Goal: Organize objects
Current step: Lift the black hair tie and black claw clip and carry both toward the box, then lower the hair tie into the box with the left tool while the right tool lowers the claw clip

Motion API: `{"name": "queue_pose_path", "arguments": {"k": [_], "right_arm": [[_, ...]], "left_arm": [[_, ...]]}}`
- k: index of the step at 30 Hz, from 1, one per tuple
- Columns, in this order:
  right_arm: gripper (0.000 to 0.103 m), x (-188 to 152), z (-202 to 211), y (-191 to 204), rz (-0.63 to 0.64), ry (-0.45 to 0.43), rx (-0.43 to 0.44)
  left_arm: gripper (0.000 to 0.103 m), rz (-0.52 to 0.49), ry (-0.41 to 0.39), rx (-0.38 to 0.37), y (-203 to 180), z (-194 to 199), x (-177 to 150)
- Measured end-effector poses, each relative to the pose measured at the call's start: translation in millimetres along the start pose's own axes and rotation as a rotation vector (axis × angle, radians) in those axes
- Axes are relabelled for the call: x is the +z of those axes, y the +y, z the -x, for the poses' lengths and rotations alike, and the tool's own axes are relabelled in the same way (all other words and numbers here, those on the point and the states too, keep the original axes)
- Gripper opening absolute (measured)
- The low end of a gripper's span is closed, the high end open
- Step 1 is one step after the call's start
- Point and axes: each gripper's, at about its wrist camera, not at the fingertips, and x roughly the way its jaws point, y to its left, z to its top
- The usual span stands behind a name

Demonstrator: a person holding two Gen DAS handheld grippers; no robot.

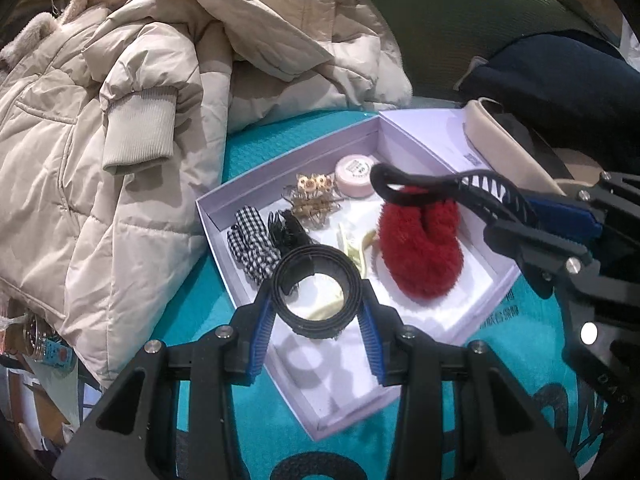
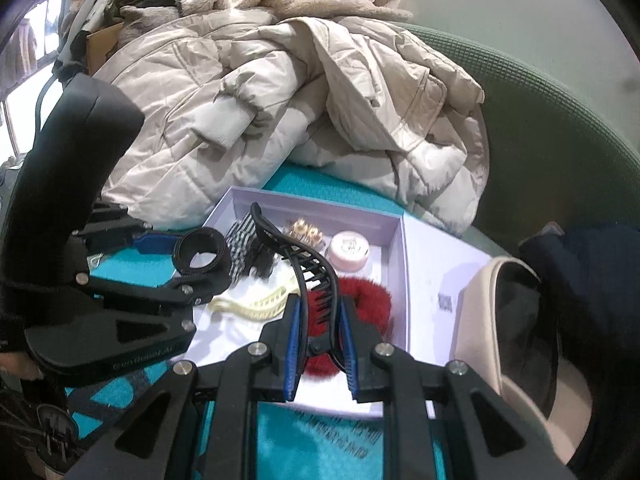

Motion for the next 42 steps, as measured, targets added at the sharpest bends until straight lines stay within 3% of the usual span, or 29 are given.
{"name": "queue_pose_path", "arguments": {"k": [12,21,42], "right_arm": [[0.018,26.3,-26.0,-11.5,-0.016,-0.013,0.025],[0.018,28.5,-63.3,-8.5,-0.011,0.024,0.024],[0.018,25.8,-103.7,-14.0,0.001,0.09,0.01]], "left_arm": [[0.038,0.055,-0.012,0.007,13.8,-23.1,26.0],[0.038,0.054,-0.003,0.043,25.1,-47.5,30.3],[0.038,0.023,0.055,0.033,17.6,-89.6,33.5]]}}
